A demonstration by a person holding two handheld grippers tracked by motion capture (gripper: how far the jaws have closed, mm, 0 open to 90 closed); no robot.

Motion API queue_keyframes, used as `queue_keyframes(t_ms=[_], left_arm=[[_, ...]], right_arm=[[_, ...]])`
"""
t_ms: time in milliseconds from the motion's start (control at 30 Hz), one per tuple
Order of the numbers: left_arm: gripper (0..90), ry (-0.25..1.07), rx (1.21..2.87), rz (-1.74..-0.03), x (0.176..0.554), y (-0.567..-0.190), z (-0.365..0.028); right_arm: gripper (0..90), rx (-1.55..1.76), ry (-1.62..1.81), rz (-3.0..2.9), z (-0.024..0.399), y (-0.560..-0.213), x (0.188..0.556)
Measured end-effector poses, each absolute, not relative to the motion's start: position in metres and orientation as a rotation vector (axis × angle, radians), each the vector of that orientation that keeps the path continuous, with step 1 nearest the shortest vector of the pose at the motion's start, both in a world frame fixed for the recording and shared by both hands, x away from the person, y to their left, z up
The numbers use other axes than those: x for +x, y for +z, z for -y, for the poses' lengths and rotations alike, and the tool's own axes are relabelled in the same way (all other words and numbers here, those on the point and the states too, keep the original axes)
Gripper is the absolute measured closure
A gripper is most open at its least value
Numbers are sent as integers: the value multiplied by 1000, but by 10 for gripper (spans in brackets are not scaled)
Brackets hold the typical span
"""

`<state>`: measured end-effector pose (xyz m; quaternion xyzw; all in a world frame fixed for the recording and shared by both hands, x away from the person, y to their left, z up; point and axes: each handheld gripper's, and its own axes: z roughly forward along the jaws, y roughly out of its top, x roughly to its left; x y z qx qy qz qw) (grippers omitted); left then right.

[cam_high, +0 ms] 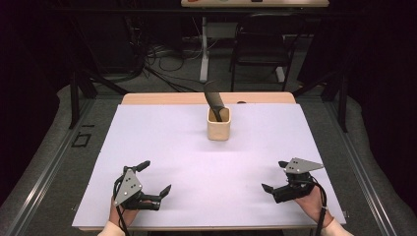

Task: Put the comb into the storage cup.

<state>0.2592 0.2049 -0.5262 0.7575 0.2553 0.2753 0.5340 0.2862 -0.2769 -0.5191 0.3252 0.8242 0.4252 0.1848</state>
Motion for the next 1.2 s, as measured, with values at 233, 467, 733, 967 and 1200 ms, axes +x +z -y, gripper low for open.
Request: queue_keyframes(t_ms=[233, 467, 733, 967, 1200], left_arm=[[0, 656, 1804, -610, 259, -526, -205], [0, 656, 1810, -613, 260, -527, -206], [0, 656, 1811, -614, 260, -527, -206], [0, 655, 1810, -617, 260, -527, -205], [0, 654, 1809, -620, 261, -527, -205]], right_arm=[[0, 902, 1189, -2308, 280, -522, 276], [0, 885, 1191, -2285, 284, -520, 267], [0, 880, 1214, -2263, 287, -518, 255], [0, 883, 1222, -2256, 288, -518, 249], [0, 881, 1225, -2254, 289, -518, 250]])
